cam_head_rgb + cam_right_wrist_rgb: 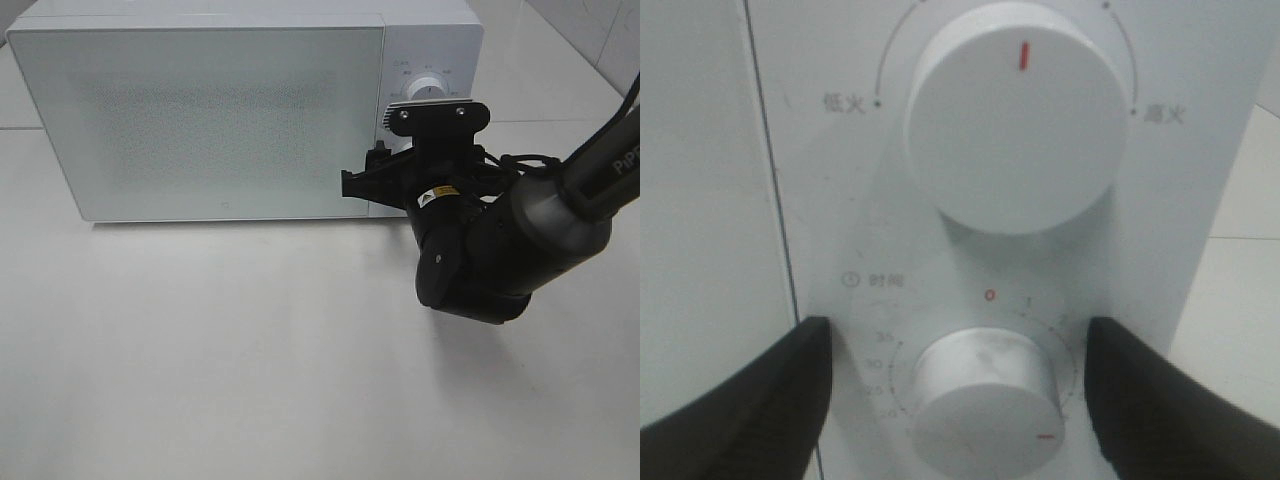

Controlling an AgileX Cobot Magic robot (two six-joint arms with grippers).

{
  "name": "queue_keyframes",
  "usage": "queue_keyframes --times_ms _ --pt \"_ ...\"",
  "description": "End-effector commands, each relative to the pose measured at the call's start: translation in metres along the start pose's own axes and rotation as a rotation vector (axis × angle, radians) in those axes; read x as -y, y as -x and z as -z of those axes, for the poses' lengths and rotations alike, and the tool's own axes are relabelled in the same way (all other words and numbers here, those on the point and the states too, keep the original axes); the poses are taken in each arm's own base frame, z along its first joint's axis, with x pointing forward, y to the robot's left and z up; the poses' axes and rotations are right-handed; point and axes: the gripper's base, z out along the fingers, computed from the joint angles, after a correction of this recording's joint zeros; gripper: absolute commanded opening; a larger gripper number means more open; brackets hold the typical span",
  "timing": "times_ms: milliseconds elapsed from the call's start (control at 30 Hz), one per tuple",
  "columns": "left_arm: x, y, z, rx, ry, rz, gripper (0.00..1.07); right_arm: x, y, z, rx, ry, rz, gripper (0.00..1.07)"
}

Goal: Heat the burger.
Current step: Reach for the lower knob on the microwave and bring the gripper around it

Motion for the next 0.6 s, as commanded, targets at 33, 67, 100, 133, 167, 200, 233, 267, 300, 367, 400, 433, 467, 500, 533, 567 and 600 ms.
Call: queue_keyframes --times_ms 33,67,100,133,167,200,233,267,300,367,400,433,467,500,533,567,600 --pt "0.0000 -0.0013 0.0019 0.030 0.001 0.006 1.00 0.0001 0.0082 -0.0026 0.065 -0.016 -0.015 0.59" --pt "0.0000 -0.0013 0.0019 0.030 0.001 0.006 1.00 0.0000 0.0077 -0.0026 0.060 -0.015 -0.015 0.56" --pt "0.0000 -0.0013 0.0019 0.030 0.001 0.006 1.00 0.0000 0.0077 -0.0026 0.060 -0.015 -0.015 0.56" --pt "0.0000 -0.0013 0.0019 0.030 0.001 0.006 1.00 -0.0005 0.0061 -0.0027 0.042 -0.010 -0.015 0.48" --pt "0.0000 -0.0013 0.0019 0.030 0.001 0.006 1.00 -0.0011 0.0038 -0.0028 0.020 -0.004 -0.014 0.41" --pt "0.0000 -0.0013 0.0019 0.030 0.001 0.006 1.00 -0.0011 0.0038 -0.0028 0.020 -0.004 -0.014 0.41" --pt "0.0000 -0.0013 0.0019 0.030 0.001 0.006 1.00 -0.0011 0.0036 -0.0028 0.018 -0.003 -0.014 0.38" --pt "0.0000 -0.0013 0.0019 0.030 0.001 0.006 1.00 -0.0011 0.0036 -0.0028 0.018 -0.003 -0.014 0.38" --pt "0.0000 -0.0013 0.0019 0.030 0.001 0.006 1.00 -0.0011 0.0036 -0.0028 0.018 -0.003 -0.014 0.32" --pt "0.0000 -0.0013 0.0019 0.030 0.001 0.006 1.00 -0.0012 0.0036 -0.0028 0.018 -0.002 -0.014 0.29" --pt "0.0000 -0.0013 0.0019 0.030 0.001 0.006 1.00 -0.0013 0.0031 -0.0028 0.012 -0.001 -0.015 0.22" --pt "0.0000 -0.0013 0.0019 0.030 0.001 0.006 1.00 -0.0017 0.0020 -0.0028 0.000 0.004 -0.017 0.16" --pt "0.0000 -0.0013 0.0019 0.030 0.001 0.006 1.00 -0.0017 0.0020 -0.0028 0.000 0.004 -0.017 0.16" --pt "0.0000 -0.0013 0.0019 0.030 0.001 0.006 1.00 -0.0019 0.0016 -0.0028 -0.005 0.006 -0.025 0.14" --pt "0.0000 -0.0013 0.0019 0.030 0.001 0.006 1.00 -0.0019 0.0016 -0.0028 -0.005 0.006 -0.025 0.14" --pt "0.0000 -0.0013 0.0019 0.030 0.001 0.006 1.00 -0.0021 0.0011 -0.0028 -0.010 0.007 -0.043 0.10" --pt "0.0000 -0.0013 0.0019 0.030 0.001 0.006 1.00 -0.0021 0.0011 -0.0028 -0.010 0.007 -0.057 0.08"
